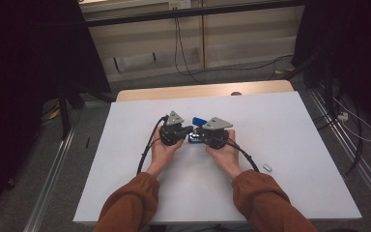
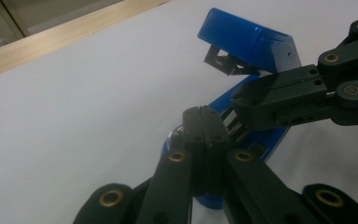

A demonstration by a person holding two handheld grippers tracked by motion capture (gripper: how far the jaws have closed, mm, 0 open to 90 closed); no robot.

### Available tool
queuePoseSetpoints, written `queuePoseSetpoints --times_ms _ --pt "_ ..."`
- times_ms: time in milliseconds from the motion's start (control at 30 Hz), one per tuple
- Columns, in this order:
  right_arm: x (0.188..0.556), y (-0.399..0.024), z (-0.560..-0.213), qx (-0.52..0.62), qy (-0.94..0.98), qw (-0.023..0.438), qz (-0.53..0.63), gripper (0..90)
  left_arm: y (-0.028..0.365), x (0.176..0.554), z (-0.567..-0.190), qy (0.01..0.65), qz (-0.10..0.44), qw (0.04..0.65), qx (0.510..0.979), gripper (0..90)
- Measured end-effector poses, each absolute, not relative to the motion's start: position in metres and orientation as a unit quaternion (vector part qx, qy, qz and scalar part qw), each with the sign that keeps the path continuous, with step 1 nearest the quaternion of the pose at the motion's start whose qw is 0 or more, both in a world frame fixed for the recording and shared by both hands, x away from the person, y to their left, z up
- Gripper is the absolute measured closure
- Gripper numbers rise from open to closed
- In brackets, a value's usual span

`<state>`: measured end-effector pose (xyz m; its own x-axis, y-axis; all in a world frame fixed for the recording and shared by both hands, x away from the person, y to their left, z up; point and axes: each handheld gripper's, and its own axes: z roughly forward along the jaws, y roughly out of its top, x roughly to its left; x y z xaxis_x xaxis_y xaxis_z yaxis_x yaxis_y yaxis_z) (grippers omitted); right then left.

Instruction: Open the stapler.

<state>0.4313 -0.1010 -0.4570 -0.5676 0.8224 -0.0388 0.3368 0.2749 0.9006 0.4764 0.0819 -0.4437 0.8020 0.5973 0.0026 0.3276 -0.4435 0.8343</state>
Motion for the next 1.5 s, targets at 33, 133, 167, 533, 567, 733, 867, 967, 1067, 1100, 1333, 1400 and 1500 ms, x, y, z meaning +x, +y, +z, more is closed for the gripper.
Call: queuePoseSetpoints --times_ms 33,133,167,533,567,733,867,967,1067,1100,1333,1400,1500 --pt "0.432 -0.101 -0.457 0.385 0.754 0.262 0.464 90.0 0.082 0.476 -0.444 0.279 0.149 0.45 0.835 90.0" --pt "0.432 -0.101 -0.457 0.387 0.752 0.26 0.466 90.0 0.082 0.476 -0.444 0.277 0.152 0.449 0.836 90.0" --pt "0.432 -0.1 -0.458 0.388 0.751 0.261 0.467 90.0 0.082 0.476 -0.444 0.278 0.151 0.449 0.835 90.0" --pt "0.432 -0.096 -0.457 0.384 0.75 0.272 0.465 90.0 0.082 0.475 -0.447 0.283 0.152 0.451 0.833 90.0" --pt "0.432 -0.096 -0.456 0.385 0.748 0.275 0.466 90.0 0.082 0.475 -0.448 0.285 0.152 0.454 0.83 90.0" --pt "0.431 -0.093 -0.455 0.388 0.745 0.28 0.465 90.0 0.082 0.475 -0.448 0.285 0.152 0.455 0.83 90.0" --pt "0.431 -0.093 -0.454 0.388 0.742 0.287 0.465 90.0 0.082 0.475 -0.448 0.285 0.152 0.455 0.83 90.0" --pt "0.431 -0.094 -0.452 0.387 0.737 0.295 0.468 90.0 0.082 0.475 -0.448 0.283 0.154 0.453 0.831 90.0" --pt "0.431 -0.094 -0.451 0.388 0.737 0.295 0.468 90.0 0.082 0.475 -0.448 0.284 0.153 0.454 0.83 90.0" --pt "0.431 -0.094 -0.451 0.387 0.738 0.297 0.466 90.0 0.082 0.475 -0.448 0.284 0.153 0.454 0.831 90.0" --pt "0.436 -0.088 -0.451 0.385 0.742 0.301 0.459 90.0 0.082 0.475 -0.448 0.284 0.153 0.453 0.831 90.0" --pt "0.436 -0.088 -0.451 0.387 0.74 0.302 0.46 90.0 0.082 0.475 -0.448 0.283 0.153 0.453 0.831 90.0" --pt "0.436 -0.088 -0.45 0.389 0.736 0.308 0.461 90.0 0.082 0.475 -0.448 0.281 0.152 0.453 0.832 90.0"
